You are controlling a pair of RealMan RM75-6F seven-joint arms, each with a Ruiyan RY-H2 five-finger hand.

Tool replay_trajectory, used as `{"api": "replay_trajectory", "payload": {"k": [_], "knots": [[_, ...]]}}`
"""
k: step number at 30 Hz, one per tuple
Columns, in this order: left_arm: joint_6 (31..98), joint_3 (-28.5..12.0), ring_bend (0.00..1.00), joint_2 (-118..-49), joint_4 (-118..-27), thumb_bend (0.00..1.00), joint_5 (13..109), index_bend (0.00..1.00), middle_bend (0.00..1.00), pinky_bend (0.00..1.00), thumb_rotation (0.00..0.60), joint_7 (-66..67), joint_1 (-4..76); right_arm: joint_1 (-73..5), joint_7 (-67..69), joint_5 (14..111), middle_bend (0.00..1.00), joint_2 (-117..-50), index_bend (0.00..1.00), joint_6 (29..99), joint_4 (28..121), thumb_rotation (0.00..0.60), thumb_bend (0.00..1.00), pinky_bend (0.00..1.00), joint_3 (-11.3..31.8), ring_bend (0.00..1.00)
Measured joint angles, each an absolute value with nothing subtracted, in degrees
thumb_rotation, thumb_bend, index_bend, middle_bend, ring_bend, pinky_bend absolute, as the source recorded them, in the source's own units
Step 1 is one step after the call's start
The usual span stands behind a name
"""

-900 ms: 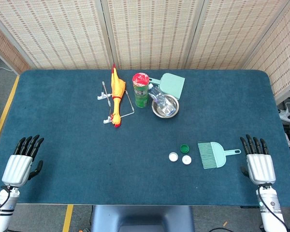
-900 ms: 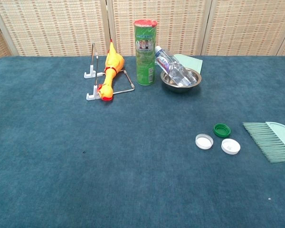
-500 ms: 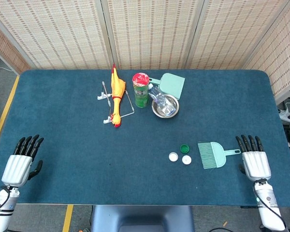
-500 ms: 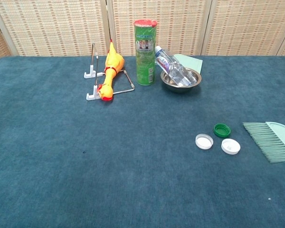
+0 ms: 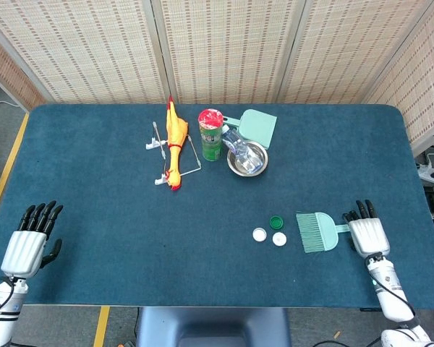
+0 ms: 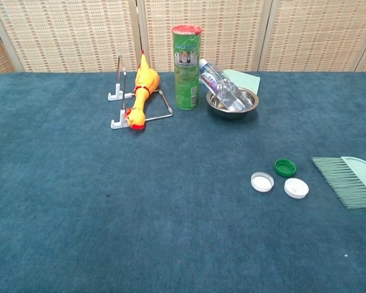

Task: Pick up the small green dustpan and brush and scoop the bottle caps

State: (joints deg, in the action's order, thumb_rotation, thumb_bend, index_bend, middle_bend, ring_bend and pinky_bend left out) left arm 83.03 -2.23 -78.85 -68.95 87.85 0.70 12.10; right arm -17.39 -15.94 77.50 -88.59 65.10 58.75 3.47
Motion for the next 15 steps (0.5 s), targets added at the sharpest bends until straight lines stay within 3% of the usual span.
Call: {"api": "replay_trajectory", "payload": {"k": [15], "knots": [[83.3, -2.3, 0.0, -78.7, -69.0, 0.45, 87.8, 0.0, 0.0, 0.06, 0.6, 0.7, 12.0, -18.8, -15.0, 77.8, 0.35, -90.4, 0.38, 63.5, 56.7, 0.6, 0.25, 0.06, 3.7, 0.09]]}}
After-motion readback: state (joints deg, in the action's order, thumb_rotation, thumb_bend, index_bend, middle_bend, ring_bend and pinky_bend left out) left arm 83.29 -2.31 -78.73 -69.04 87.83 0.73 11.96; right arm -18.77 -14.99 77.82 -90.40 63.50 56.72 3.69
